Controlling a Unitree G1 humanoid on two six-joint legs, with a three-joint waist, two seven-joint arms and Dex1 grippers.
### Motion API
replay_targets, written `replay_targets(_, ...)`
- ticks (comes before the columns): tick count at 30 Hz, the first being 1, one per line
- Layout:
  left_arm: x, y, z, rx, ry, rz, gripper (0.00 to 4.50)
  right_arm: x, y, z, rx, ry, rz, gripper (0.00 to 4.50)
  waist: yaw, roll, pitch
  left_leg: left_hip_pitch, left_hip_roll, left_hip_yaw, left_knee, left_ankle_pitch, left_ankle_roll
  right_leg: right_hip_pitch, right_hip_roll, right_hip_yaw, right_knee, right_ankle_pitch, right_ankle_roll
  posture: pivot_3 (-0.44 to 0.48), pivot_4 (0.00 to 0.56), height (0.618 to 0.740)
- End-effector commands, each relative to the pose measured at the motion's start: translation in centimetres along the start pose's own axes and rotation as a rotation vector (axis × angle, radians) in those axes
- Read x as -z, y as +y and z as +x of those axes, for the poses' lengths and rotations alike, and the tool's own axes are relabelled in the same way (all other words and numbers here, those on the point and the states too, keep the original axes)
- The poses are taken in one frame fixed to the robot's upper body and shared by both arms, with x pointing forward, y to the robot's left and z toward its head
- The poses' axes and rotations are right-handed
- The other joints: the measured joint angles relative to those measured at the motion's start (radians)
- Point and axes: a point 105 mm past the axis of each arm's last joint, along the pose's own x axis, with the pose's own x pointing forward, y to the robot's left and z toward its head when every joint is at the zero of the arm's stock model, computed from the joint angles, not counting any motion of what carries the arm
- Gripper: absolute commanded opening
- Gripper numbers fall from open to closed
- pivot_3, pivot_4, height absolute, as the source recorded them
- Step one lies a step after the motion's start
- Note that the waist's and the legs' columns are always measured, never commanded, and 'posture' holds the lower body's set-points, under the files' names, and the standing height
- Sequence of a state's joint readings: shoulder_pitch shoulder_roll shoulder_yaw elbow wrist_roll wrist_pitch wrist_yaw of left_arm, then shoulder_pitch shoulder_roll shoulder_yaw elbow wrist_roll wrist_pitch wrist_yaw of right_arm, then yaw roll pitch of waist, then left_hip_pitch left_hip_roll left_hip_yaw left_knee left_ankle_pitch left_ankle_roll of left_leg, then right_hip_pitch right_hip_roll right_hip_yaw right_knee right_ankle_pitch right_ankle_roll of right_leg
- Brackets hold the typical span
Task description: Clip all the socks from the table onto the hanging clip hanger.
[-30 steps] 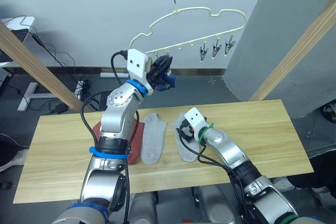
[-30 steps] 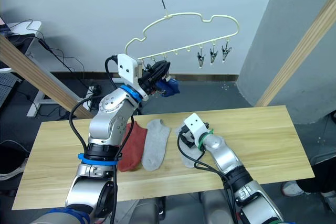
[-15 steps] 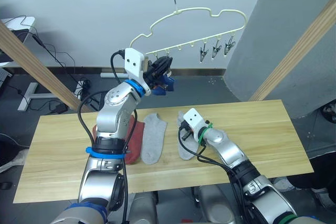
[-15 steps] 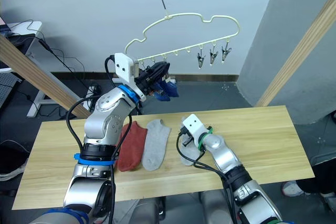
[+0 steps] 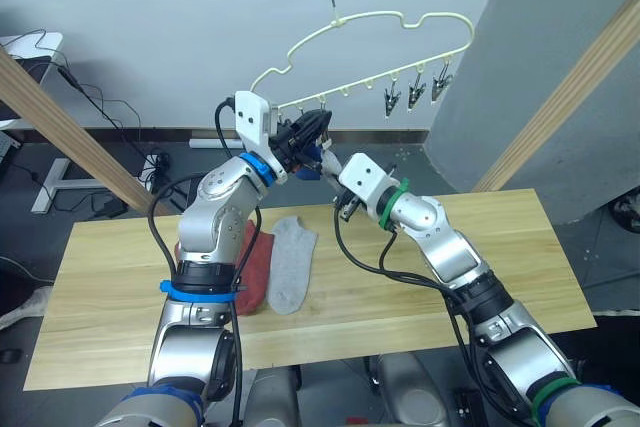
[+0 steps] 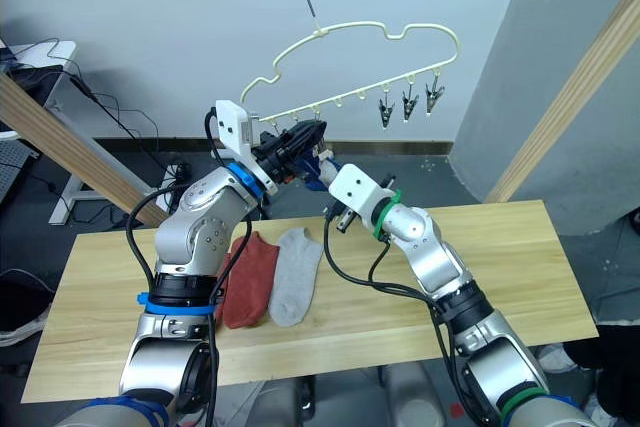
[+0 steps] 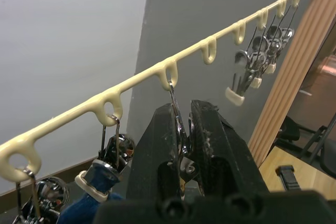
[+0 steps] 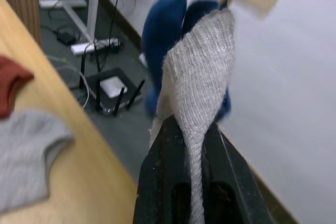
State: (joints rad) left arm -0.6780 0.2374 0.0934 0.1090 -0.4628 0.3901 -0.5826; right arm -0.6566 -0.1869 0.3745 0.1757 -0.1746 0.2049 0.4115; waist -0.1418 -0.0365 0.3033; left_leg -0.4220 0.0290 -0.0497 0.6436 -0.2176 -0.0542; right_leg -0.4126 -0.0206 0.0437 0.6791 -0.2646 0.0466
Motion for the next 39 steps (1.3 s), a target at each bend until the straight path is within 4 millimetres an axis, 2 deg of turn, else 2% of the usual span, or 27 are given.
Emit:
replay_targets(1, -1.6, -1.1, 0.1, 0.05, -0.046, 0.031, 0.11, -1.6, -0.9, 0.3, 0.043, -0.068, -0.009, 0.0, 0.001, 0.0, 0.0, 0.0, 0.0, 0.0, 0.0, 0.0, 0.0, 0.0, 0.0, 0.0, 0.0, 0.0, 0.0, -0.237, 0.268, 0.74)
replay_targets(14, -1.2, -0.7, -0.2, 0.033, -0.036, 0.034, 0.11, -2.6, -1.8, 0.6, 0.1, -0.126, 0.024, 0.0, 0.002, 0.0, 0.0, 0.0, 0.0, 0.0, 0.0, 0.0, 0.0, 0.0, 0.0, 0.0, 0.0, 0.0, 0.0, -0.237, 0.258, 0.74)
replay_targets(26, -0.9, -1.0, -0.3, 0.037, -0.036, -0.016, 0.11, -3.6, -1.7, 0.9, 0.106, -0.163, 0.07, 0.0, 0.001, 0.0, 0.0, 0.0, 0.0, 0.0, 0.0, 0.0, 0.0, 0.0, 0.0, 0.0, 0.0, 0.0, 0.0, -0.24, 0.259, 0.74)
replay_targets(27, -0.8, -0.9, -0.4, 0.035, -0.032, -0.018, 0.82, -3.7, -1.7, 1.0, 0.105, -0.166, 0.072, 0.0, 0.001, 0.0, 0.0, 0.0, 0.0, 0.0, 0.0, 0.0, 0.0, 0.0, 0.0, 0.0, 0.001, 0.0, 0.0, -0.24, 0.259, 0.74)
replay_targets(28, -0.8, -0.8, -0.4, 0.031, -0.028, -0.016, 0.96, -3.8, -1.7, 1.0, 0.104, -0.169, 0.074, 0.0, 0.001, 0.0, 0.0, 0.0, 0.0, 0.0, 0.0, 0.0, 0.0, 0.0, 0.0, 0.0, 0.001, 0.0, 0.0, -0.24, 0.259, 0.74)
replay_targets(34, -0.5, -0.9, -0.8, 0.044, -0.005, -0.016, 2.83, -3.9, -1.7, 1.2, 0.097, -0.174, 0.086, 0.0, 0.0, 0.0, 0.0, 0.0, 0.0, 0.0, 0.0, 0.0, 0.0, 0.0, 0.0, 0.0, 0.001, 0.0, 0.0, -0.237, 0.256, 0.74)
replay_targets(38, -0.4, -0.9, -1.1, 0.046, 0.0, -0.005, 2.83, -3.9, -0.9, 1.3, 0.044, -0.169, 0.095, 0.0, 0.001, 0.0, 0.0, 0.0, 0.0, 0.0, 0.0, 0.0, 0.0, 0.0, 0.0, 0.0, 0.001, 0.0, 0.0, -0.233, 0.256, 0.74)
replay_targets(39, -0.4, -0.9, -1.1, 0.044, 0.001, 0.001, 2.85, -3.8, -0.7, 1.3, 0.032, -0.167, 0.104, 0.26, 0.001, 0.0, 0.0, 0.0, 0.0, 0.0, 0.0, 0.0, 0.0, 0.0, 0.0, 0.0, 0.001, 0.0, 0.0, -0.233, 0.256, 0.74)
